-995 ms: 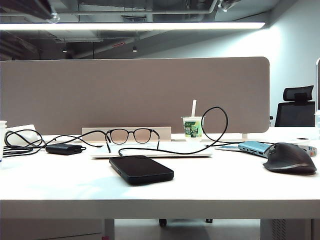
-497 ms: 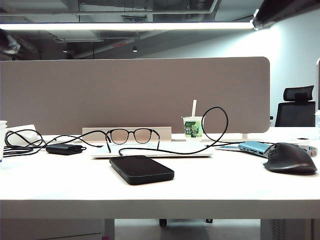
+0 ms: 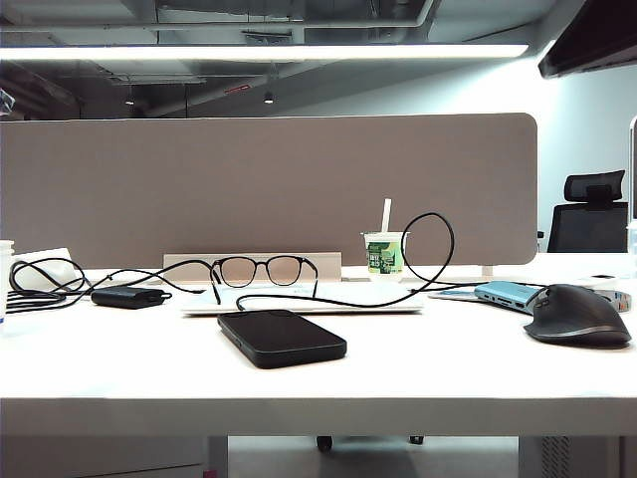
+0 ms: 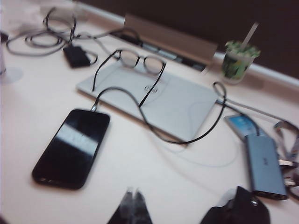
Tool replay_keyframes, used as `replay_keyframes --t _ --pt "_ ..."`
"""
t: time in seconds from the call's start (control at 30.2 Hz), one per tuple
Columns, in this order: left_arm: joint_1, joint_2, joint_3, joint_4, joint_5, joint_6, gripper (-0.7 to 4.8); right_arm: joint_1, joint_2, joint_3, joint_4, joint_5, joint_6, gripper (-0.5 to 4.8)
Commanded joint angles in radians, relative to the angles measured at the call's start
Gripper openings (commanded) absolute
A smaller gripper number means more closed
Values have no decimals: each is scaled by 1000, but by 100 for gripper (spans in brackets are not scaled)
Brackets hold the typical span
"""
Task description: Pick up the black phone, pick up the charger plug, insert the charger plug into the phone's charging port, and finally place the connected phone back on the desk.
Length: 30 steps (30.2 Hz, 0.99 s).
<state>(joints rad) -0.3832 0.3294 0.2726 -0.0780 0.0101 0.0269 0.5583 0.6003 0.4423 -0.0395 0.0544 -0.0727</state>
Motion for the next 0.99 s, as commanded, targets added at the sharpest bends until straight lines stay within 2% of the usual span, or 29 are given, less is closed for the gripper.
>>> replay_keyframes --t 0.03,0.13,0.27,0.53,0.73,0.86,0.99 --pt "0 1 -19 37 17 11 -5 0 -16 -38 38 84 22 33" --pt "0 0 -37 49 17 11 -5 1 -19 -50 35 84 22 46" --pt "0 -5 -72 137 16 7 -5 1 -19 -49 37 82 21 45" --pt "0 -5 -134 238 13 -21 -5 1 -18 -49 36 82 21 45" --pt "0 -5 -169 262 12 -72 -5 1 -18 -49 36 82 21 46" --pt "1 -5 -169 324 8 -71 -5 1 -18 -49 36 82 21 45" --pt "2 -32 -169 363 -38 -72 -5 1 -18 -49 35 82 21 45"
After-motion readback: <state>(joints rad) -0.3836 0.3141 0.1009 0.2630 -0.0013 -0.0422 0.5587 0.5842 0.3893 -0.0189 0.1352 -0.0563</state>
